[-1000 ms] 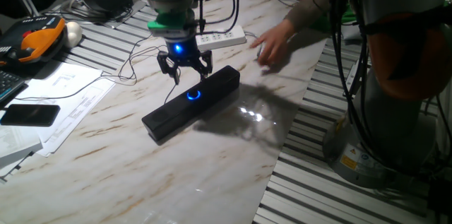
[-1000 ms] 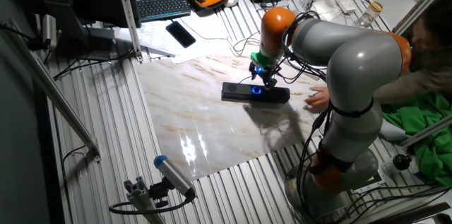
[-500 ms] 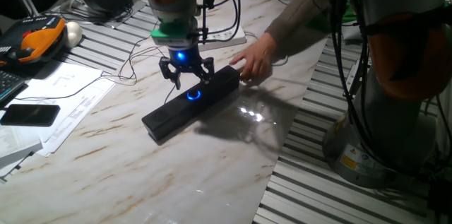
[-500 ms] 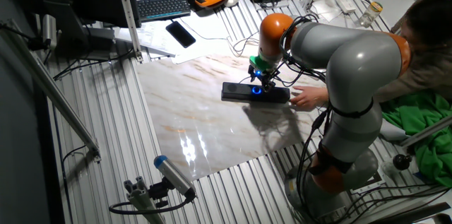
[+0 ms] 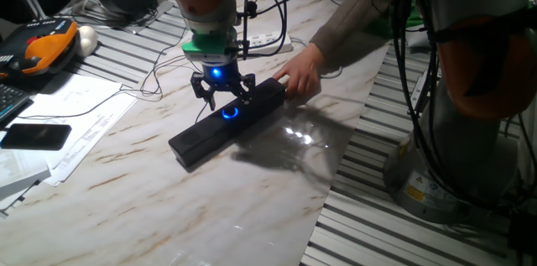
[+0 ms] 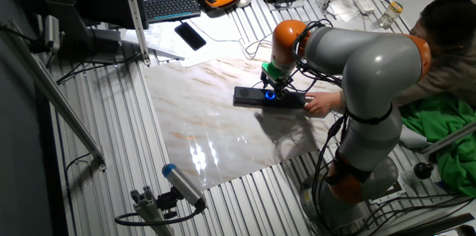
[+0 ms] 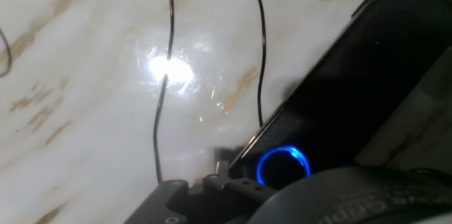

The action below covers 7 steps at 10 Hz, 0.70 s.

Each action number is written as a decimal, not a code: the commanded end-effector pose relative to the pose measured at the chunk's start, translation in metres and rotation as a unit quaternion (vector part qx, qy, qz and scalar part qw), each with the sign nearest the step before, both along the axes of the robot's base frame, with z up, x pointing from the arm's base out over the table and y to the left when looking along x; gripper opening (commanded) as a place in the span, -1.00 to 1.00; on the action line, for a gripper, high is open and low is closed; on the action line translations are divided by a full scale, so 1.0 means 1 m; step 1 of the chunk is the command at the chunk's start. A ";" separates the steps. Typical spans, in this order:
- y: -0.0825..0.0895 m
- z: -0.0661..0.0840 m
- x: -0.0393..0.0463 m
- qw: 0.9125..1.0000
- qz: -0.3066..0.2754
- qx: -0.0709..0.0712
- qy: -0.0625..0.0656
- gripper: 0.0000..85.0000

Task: Turn the knob to decrease the volume of the speaker

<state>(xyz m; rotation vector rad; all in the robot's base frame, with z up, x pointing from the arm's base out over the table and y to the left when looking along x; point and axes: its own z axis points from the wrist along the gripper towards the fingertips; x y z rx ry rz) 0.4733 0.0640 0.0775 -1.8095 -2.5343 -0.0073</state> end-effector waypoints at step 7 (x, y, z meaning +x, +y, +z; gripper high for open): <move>0.000 -0.002 0.0002 1.000 0.002 -0.001 -0.005 0.60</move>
